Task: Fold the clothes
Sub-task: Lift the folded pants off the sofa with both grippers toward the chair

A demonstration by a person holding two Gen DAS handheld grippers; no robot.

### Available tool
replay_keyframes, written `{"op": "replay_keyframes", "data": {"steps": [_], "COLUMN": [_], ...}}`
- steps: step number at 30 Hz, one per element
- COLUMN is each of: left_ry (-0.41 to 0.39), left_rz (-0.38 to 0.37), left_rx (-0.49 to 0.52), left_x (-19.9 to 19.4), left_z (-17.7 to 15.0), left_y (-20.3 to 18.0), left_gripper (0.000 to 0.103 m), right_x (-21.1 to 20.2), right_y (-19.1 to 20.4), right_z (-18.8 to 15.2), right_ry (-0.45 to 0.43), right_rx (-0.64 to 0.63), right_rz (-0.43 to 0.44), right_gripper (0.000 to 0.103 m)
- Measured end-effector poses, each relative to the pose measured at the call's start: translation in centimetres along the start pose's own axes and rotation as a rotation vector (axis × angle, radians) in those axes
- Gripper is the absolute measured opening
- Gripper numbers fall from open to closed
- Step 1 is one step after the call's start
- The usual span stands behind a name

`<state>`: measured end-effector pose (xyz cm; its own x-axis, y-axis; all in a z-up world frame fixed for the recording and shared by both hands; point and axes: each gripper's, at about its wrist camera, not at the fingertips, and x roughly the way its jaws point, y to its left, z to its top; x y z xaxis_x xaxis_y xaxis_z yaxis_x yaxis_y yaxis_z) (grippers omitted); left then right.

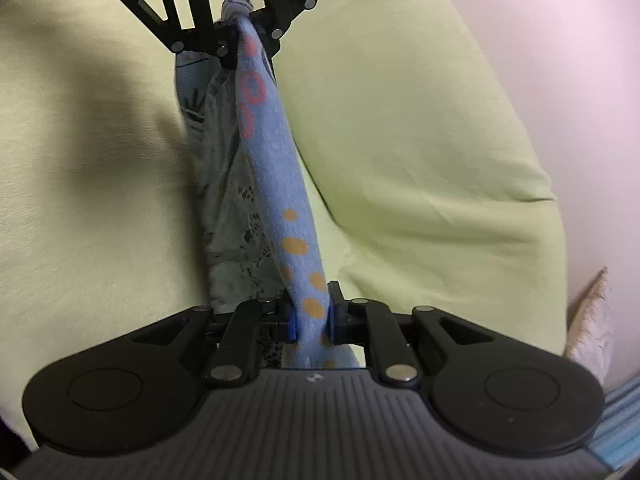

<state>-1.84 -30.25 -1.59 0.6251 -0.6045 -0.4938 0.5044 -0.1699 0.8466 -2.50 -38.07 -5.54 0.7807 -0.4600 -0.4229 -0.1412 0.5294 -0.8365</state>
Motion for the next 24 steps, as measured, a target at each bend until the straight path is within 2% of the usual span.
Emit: {"op": "replay_keyframes", "data": {"steps": [8,13,24], "left_ry": [-0.065,-0.111,-0.2], "left_rz": [-0.007,0.005,0.009], "left_rx": [0.019,0.062,0.128], "left_x": [-3.5,-4.0,-6.8], "left_z": [2.9,6.4,12.5], "left_y": [-1.1,-0.1,-1.2], "left_gripper": [0.008,0.008,0.008], "right_x": [-4.9,-8.0,-14.8], "right_y": [-1.1,-2.5,-3.7], "right_z": [-1.2,-2.4,-5.9], "right_ry": [0.047,0.081,0.154], "right_rx": [0.023,0.049,0.096], "right_rz": [-0.051,-0.098,-0.177], "right_gripper": [0.01,0.01,0.01]}}
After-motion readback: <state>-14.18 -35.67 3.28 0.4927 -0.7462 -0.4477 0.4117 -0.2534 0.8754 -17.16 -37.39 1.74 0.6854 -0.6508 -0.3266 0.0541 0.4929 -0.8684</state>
